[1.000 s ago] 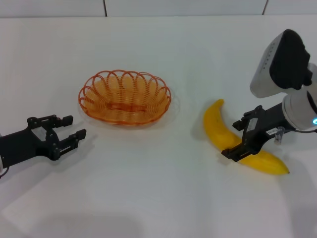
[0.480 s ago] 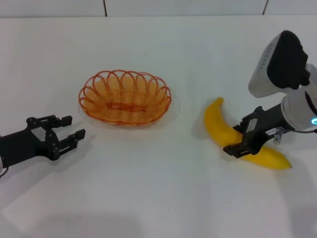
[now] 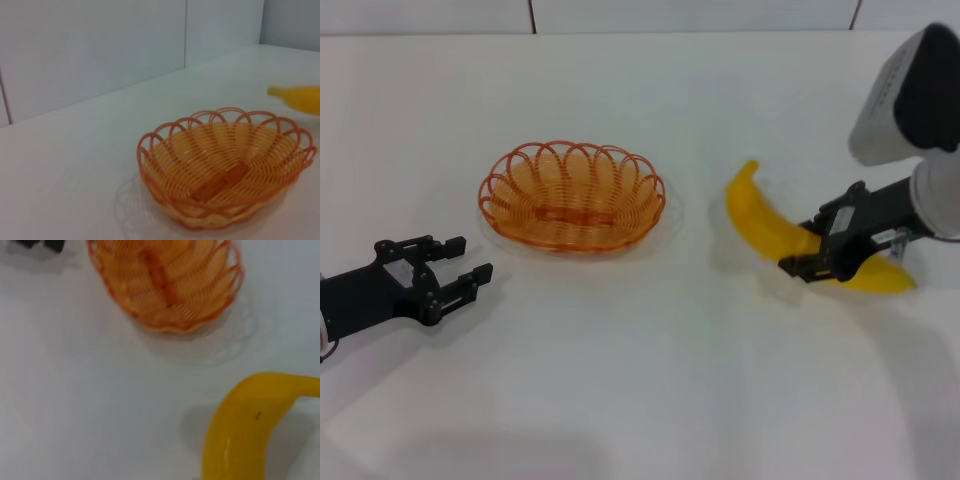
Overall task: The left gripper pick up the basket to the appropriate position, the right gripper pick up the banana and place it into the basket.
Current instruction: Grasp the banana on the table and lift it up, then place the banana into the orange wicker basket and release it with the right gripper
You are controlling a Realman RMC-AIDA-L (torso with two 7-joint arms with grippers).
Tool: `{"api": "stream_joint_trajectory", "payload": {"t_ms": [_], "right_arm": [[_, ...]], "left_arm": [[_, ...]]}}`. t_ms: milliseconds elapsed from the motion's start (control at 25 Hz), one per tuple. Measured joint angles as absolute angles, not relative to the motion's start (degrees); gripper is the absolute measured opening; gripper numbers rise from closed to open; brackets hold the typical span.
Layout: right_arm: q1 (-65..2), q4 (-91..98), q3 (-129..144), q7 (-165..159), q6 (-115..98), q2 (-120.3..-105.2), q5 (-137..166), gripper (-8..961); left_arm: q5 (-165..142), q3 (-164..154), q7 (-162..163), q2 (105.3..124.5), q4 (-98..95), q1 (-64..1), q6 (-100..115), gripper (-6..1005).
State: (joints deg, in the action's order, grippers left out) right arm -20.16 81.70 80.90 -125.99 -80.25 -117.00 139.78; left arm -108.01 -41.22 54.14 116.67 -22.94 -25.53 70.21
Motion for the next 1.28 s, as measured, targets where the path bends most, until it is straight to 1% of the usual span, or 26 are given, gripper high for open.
{"api": "stream_joint_trajectory", "payload": {"t_ms": [280,480,640,960,1080,1280], "right_arm": [[-20.64,89.67,82.04,-126.00,-81.71,-117.06,137.05,478],[-26.18,90.04,86.22,-125.69,-80.15,-117.01,134.16,479],[-32.15,85.64,90.68,-125.69,-76.05,-117.09,132.61,480],[-43.75,68.96,99.69,-126.36,-61.86,-117.38,132.33,481],[-45.64,64.99,102.08,-126.48,-57.22,-117.44,131.62,482],[-46.15,62.71,103.82,-125.84,-54.69,-117.42,129.98,483]], "left_arm": [[-108.01,-41.22,53.95,116.63,-22.93,-25.44,70.22,504],[-108.01,-41.22,53.95,116.62,-22.94,-25.64,70.23,504],[-108.01,-41.22,53.96,116.62,-22.93,-25.94,70.23,504],[-108.01,-41.22,53.96,116.63,-22.94,-26.23,70.23,503],[-108.01,-41.22,53.96,116.67,-22.93,-26.51,70.22,503],[-108.01,-41.22,53.96,116.69,-22.48,-26.86,70.22,503]]}}
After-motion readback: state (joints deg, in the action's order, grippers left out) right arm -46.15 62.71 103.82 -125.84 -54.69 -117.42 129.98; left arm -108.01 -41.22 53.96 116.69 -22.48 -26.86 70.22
